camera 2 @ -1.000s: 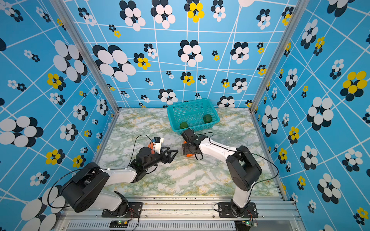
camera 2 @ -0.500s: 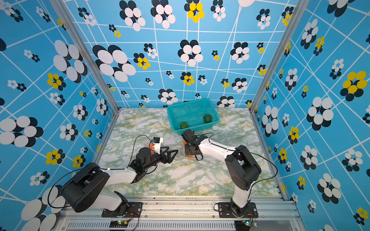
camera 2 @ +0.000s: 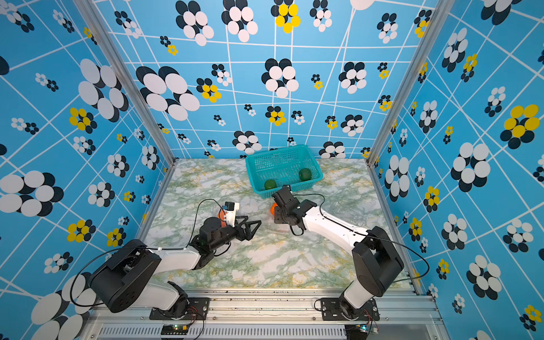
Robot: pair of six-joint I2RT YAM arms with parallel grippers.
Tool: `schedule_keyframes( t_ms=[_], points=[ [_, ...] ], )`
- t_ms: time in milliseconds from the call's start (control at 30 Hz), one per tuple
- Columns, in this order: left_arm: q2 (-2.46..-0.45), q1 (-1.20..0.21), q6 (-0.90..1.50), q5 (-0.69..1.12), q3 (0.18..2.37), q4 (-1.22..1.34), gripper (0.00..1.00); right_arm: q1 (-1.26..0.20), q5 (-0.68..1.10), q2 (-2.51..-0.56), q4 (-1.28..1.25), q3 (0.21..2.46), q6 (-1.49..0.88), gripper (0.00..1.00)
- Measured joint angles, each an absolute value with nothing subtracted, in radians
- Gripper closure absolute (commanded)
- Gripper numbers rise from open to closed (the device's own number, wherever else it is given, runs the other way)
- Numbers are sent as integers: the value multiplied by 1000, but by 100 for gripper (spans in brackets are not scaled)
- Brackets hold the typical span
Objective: Take oranges out of containers
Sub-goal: Pick up the orange from the packing box, then place the orange in the basket.
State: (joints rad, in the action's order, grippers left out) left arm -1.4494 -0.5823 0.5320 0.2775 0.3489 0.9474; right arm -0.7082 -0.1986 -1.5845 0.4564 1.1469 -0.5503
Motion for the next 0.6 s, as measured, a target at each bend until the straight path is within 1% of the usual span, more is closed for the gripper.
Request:
schedule_keyframes(
  t_ms=[167,333,433,600],
  points=[
    [-1449,-582,532,278,349,948,0,-661,-204,-1566,457,1200,-535,50],
    [-1449,-579,533,278,349,948,0,-567,-198,-1591,454,1361,-503,50],
    [-1449,-577,535,279,349,948,1,-517,-177,-1650,450,1493,-483,51],
    [-1449,-576,539,282,349,950,0,-453,-161,-1820,459,1720,-455,47]
  ],
)
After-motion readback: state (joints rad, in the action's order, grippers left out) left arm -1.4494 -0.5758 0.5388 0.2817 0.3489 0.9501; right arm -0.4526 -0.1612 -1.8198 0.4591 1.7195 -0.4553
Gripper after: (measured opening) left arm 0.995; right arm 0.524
